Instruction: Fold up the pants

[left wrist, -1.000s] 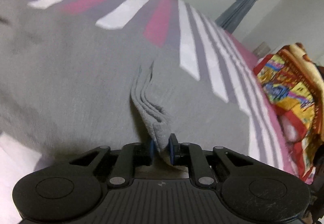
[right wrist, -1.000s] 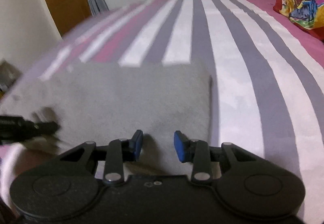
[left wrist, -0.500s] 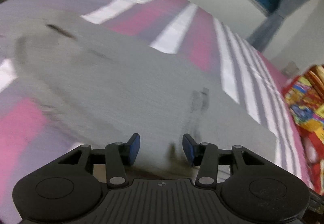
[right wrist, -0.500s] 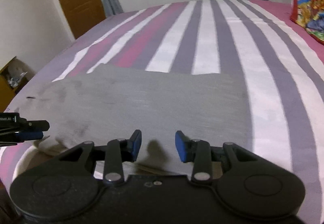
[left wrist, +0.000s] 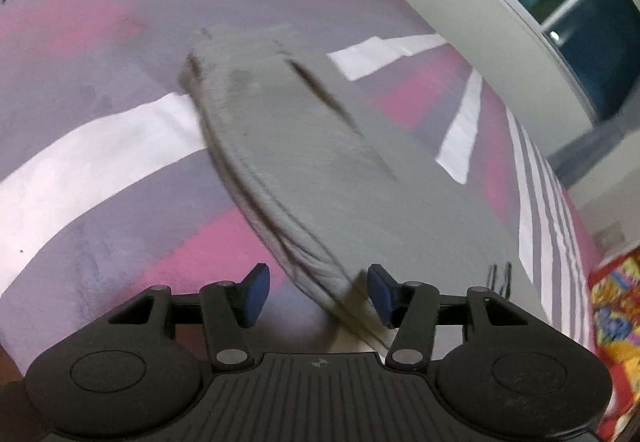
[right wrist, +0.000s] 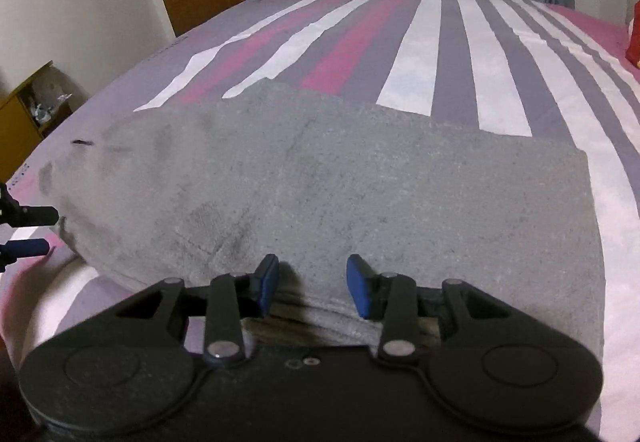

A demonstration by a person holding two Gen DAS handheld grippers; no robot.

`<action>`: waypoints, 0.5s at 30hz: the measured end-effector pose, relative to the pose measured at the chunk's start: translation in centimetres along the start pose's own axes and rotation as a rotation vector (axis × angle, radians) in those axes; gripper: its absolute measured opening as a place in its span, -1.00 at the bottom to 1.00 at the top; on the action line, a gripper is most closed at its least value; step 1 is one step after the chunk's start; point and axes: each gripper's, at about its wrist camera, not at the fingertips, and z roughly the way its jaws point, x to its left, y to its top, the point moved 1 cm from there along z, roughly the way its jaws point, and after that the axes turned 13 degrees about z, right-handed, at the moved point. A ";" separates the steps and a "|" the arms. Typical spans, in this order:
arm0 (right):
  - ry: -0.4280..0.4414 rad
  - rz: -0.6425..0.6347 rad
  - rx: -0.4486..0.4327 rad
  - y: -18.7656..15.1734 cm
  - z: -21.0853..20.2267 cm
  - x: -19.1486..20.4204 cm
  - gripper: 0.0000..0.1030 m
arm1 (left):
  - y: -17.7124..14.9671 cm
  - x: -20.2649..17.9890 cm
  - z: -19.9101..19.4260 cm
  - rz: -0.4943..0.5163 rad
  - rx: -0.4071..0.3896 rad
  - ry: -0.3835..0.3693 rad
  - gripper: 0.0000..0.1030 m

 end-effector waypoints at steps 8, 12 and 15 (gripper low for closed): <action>-0.011 0.016 0.002 0.0 0.0 0.1 -0.23 | 1.4 3.4 3.9 -0.168 -0.010 -0.089 0.03; -0.022 0.015 -0.001 0.0 0.3 0.3 -0.23 | 2.2 4.5 5.7 -0.223 -0.020 -0.123 0.03; -0.027 0.016 -0.002 0.0 0.4 0.4 -0.22 | 3.2 5.0 7.0 -0.241 -0.036 -0.135 0.03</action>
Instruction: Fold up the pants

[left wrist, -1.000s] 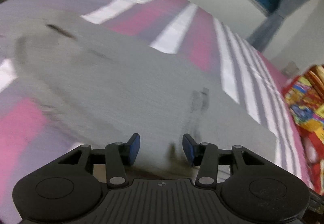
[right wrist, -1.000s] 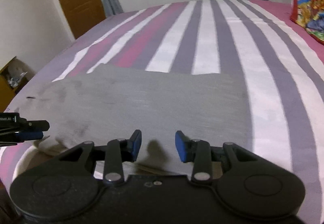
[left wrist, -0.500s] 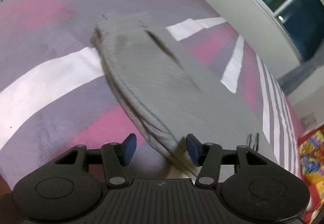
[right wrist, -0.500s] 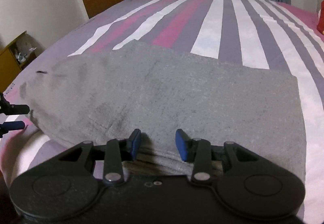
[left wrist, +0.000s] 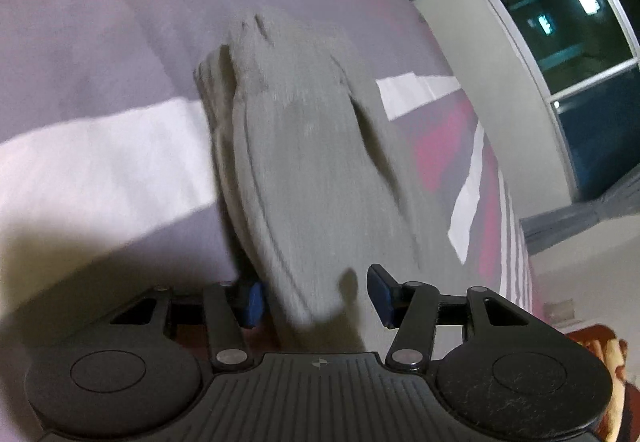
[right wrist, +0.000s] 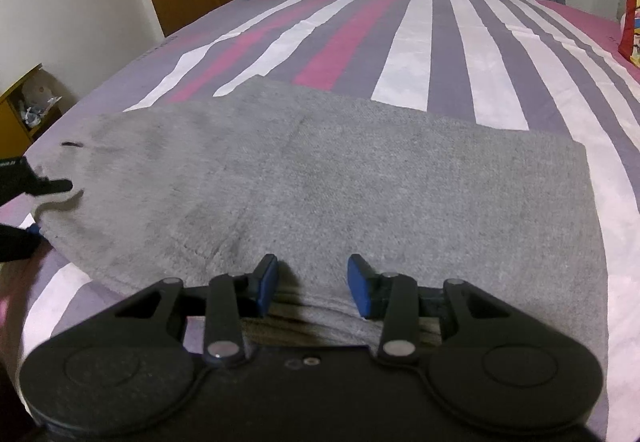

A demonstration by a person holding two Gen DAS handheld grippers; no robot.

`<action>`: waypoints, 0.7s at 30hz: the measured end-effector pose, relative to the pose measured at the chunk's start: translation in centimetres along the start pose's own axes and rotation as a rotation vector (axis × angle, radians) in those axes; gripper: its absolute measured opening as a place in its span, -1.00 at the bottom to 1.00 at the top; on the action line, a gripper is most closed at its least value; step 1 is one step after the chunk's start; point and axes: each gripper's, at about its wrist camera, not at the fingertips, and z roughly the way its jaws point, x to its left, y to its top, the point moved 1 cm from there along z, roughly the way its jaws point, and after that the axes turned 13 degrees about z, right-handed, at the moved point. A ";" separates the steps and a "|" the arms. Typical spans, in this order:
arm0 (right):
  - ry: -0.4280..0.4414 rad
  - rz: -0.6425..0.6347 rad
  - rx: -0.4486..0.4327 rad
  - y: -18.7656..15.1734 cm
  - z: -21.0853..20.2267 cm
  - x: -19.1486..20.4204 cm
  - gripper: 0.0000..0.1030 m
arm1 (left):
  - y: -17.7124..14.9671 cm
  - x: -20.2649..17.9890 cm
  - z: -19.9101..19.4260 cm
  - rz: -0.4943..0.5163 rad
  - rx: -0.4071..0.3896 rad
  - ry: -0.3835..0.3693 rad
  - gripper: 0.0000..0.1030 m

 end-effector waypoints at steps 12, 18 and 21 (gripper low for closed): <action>-0.015 -0.012 0.003 0.2 0.0 0.3 -0.21 | 2.0 -0.5 4.0 -0.027 -0.037 -0.008 -0.61; -0.019 -0.087 -0.041 1.0 -0.6 1.9 -0.27 | 3.0 -3.8 2.4 0.109 -0.080 0.012 -0.72; -0.016 -0.098 0.031 0.2 1.2 1.5 -0.26 | 3.6 -7.4 1.0 0.258 -0.122 0.003 -0.72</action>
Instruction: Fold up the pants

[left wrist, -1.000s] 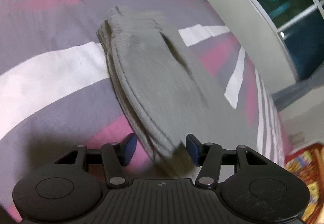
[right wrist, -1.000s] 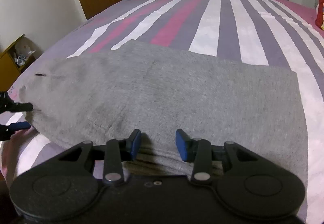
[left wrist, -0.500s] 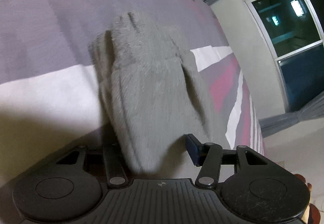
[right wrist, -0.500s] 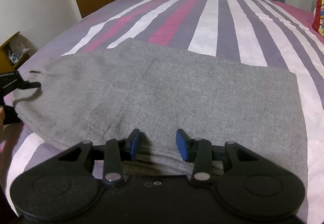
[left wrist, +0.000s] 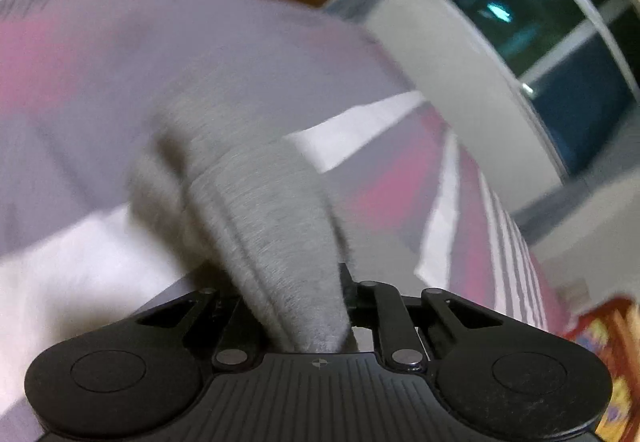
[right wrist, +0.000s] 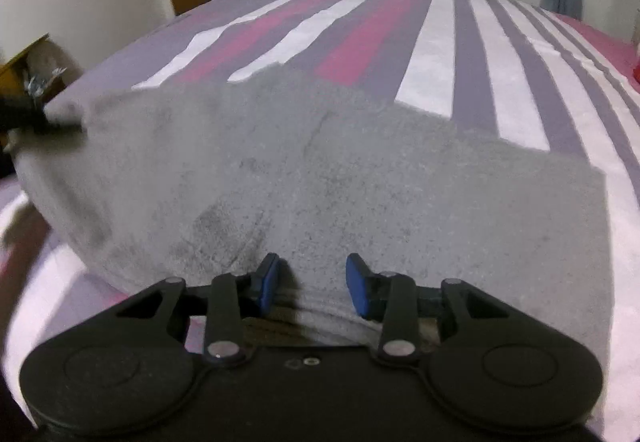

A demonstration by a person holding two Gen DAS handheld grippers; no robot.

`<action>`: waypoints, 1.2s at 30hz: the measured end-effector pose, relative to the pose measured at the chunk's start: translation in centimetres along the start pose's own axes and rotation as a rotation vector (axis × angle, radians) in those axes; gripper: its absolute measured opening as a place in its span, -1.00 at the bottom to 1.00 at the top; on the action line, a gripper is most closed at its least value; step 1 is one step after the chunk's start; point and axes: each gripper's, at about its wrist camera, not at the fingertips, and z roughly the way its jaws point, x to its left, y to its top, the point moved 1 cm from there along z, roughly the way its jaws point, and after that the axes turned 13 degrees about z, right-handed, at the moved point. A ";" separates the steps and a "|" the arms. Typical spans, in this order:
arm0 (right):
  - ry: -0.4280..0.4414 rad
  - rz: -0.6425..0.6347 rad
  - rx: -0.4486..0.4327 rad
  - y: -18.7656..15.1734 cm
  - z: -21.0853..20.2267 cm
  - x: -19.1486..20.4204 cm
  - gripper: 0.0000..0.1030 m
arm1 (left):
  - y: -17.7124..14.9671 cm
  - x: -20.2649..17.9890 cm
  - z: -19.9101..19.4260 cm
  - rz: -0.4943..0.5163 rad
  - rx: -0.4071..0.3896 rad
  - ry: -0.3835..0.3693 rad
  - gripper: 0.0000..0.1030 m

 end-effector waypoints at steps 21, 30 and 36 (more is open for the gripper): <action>0.055 0.435 -0.126 -1.1 -9.3 -14.9 -0.15 | -12.8 -32.2 -0.8 1.060 0.196 -0.269 -0.51; 0.125 0.498 -0.165 -1.0 -10.1 -16.6 0.02 | -12.8 -32.2 -5.4 1.029 0.191 -0.308 -0.25; 0.206 0.577 -0.151 -1.7 -10.2 -17.0 0.14 | -12.2 -31.0 -7.8 0.960 0.155 -0.359 0.05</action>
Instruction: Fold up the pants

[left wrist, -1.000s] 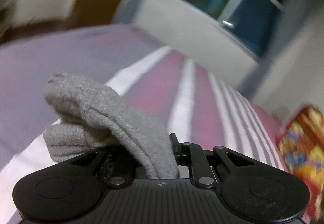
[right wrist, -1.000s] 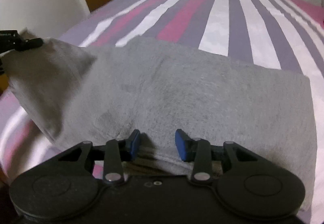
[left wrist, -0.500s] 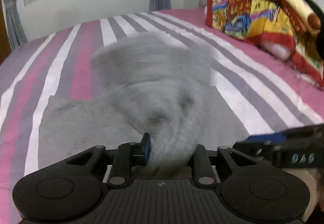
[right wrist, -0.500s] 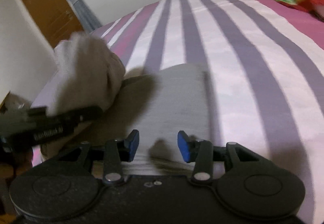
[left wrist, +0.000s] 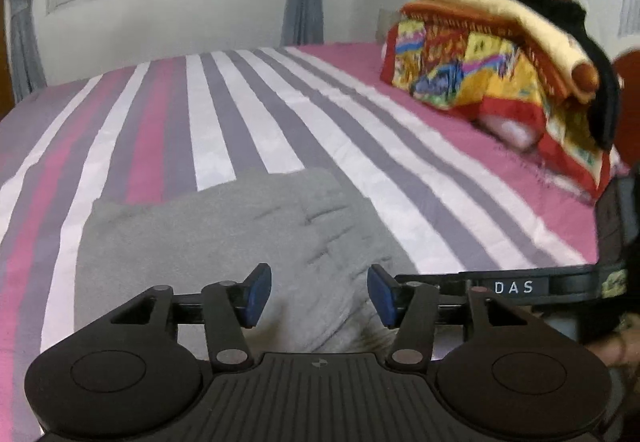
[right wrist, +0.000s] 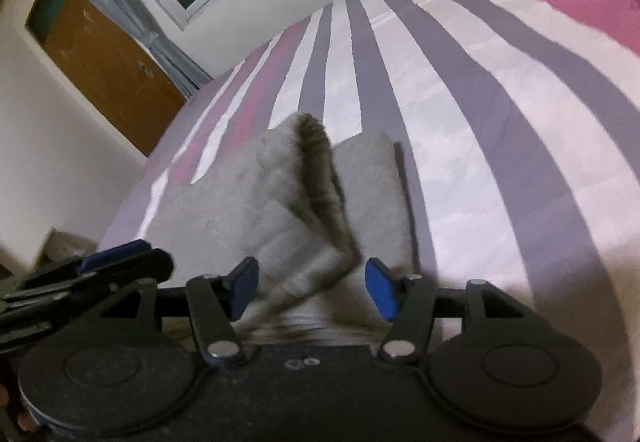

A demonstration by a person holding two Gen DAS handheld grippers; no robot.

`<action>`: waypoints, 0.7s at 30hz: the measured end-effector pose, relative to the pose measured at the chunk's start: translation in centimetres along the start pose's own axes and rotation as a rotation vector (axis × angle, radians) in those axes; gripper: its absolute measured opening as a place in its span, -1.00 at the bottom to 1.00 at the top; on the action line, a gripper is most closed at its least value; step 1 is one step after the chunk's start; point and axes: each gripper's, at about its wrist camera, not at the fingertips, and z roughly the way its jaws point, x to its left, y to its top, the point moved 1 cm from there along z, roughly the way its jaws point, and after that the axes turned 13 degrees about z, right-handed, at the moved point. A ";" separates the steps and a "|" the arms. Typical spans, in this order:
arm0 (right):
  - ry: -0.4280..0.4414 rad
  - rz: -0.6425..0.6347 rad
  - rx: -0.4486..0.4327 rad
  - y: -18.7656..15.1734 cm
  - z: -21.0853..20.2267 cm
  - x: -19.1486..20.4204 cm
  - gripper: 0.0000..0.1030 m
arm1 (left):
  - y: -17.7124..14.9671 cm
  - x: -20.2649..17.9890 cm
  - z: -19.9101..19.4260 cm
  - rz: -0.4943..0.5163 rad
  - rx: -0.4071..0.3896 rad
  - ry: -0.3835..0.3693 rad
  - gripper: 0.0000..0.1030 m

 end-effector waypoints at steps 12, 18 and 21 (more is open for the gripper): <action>0.041 0.151 0.069 0.4 3.6 0.8 0.39 | -9.0 8.1 1.0 -0.333 0.138 0.151 0.06; 0.003 0.159 0.022 0.1 5.2 1.7 -0.08 | -11.0 8.3 1.5 -0.366 0.117 0.138 0.07; 0.019 0.014 -0.056 -0.7 3.6 3.9 -0.20 | -11.1 8.3 1.0 -0.369 0.096 0.146 0.07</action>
